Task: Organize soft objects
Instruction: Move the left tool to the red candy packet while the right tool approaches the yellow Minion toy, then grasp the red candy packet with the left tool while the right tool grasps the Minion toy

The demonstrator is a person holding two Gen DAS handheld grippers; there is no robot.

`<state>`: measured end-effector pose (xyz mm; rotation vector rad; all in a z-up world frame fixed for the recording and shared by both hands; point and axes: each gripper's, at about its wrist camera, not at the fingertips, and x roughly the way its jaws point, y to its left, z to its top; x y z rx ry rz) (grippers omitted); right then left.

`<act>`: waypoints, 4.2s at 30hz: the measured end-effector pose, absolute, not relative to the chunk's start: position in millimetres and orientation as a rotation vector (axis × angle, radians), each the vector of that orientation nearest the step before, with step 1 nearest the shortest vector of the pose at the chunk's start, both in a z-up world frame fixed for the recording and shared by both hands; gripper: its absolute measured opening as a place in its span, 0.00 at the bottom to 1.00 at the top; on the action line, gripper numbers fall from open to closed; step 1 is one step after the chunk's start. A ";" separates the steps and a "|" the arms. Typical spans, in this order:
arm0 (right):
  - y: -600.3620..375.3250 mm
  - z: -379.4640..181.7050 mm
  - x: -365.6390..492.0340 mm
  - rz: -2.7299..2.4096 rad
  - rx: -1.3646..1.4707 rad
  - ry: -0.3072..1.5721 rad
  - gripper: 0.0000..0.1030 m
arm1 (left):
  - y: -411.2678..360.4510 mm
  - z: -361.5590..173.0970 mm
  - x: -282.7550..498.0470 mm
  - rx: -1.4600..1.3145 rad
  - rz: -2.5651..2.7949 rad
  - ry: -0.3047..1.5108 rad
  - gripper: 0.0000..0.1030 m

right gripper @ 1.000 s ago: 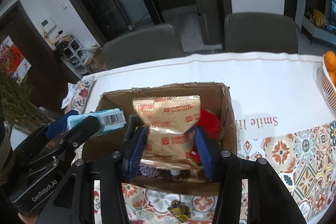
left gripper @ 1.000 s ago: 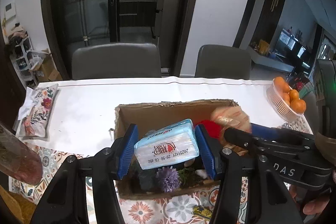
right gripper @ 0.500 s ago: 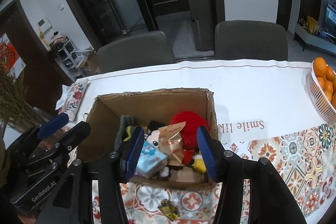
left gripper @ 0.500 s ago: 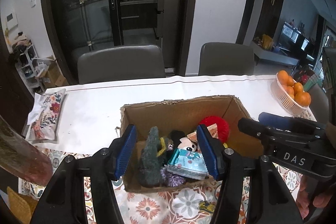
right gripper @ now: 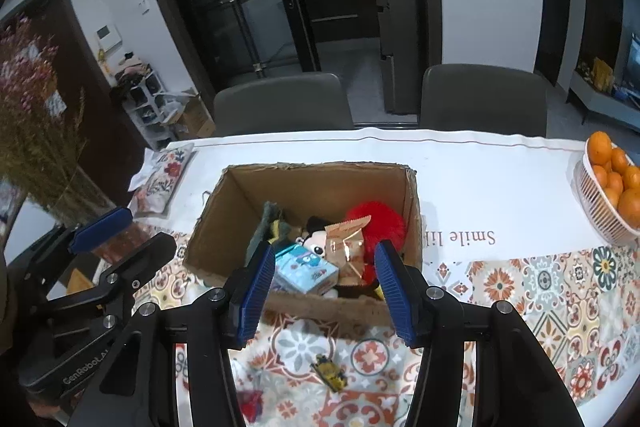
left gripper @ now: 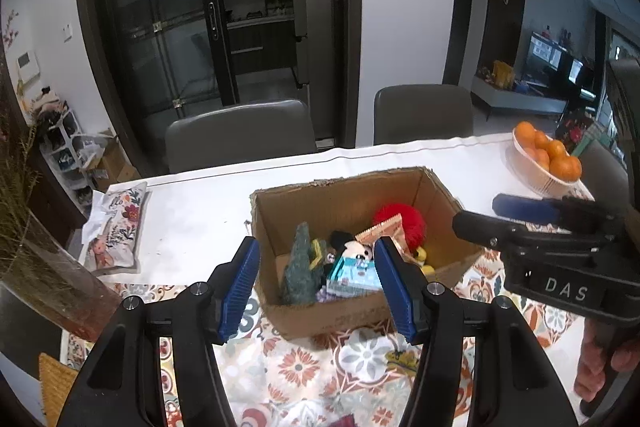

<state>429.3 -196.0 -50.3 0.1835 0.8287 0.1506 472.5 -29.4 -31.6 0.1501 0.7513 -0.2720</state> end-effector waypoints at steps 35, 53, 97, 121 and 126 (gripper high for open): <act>-154.2 -94.8 370.0 0.339 0.060 0.983 0.52 | 13.2 -83.0 367.4 0.000 -0.118 0.982 0.62; -155.3 -165.2 396.3 0.403 0.030 1.186 0.62 | 7.0 -148.1 374.0 -0.094 -0.118 1.212 0.87; -145.2 -264.5 435.7 0.348 -0.001 1.352 0.40 | 6.2 -268.4 406.9 -0.234 0.011 1.475 0.70; -155.5 -239.1 390.7 0.331 0.125 1.231 0.25 | 12.5 -242.7 388.0 -0.226 -0.068 1.391 0.43; -157.5 -234.0 384.6 0.315 0.165 1.205 0.25 | 17.7 -227.6 383.5 -0.211 -0.073 1.349 0.42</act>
